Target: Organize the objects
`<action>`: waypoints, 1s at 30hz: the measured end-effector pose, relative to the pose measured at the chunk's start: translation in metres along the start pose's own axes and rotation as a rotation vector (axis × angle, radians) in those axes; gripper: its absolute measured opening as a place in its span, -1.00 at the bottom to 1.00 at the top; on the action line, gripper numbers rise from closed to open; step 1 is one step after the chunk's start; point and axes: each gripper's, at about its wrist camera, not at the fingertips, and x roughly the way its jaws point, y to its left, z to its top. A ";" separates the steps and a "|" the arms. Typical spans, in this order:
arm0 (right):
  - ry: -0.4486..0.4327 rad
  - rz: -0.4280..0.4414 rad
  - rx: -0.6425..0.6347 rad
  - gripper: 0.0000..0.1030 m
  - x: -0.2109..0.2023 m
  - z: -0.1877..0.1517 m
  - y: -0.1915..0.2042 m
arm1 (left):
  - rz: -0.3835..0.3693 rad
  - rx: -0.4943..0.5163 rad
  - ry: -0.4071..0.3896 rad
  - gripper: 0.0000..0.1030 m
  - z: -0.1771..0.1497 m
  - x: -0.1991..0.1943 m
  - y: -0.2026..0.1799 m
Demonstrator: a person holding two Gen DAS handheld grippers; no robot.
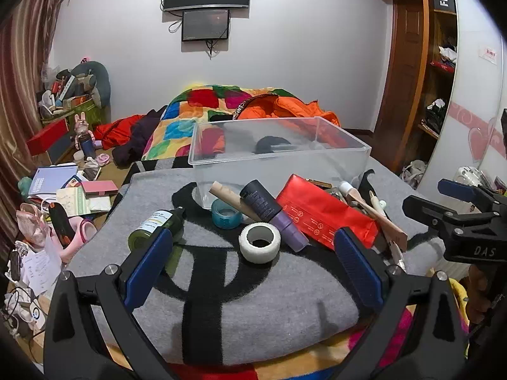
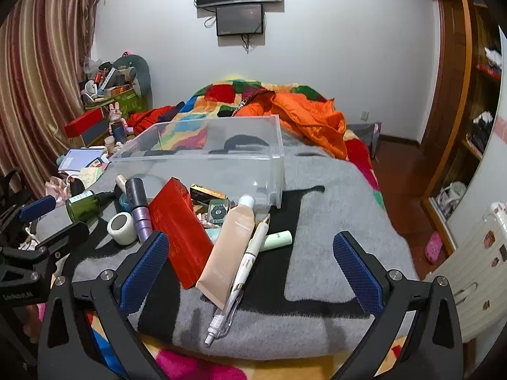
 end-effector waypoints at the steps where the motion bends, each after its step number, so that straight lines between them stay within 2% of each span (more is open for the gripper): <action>1: 0.006 0.000 0.006 1.00 0.001 0.000 -0.001 | -0.004 -0.003 0.003 1.00 0.000 0.000 0.000; 30: 0.029 0.029 0.021 1.00 0.002 0.000 0.000 | -0.037 -0.027 0.023 1.00 0.000 -0.001 0.001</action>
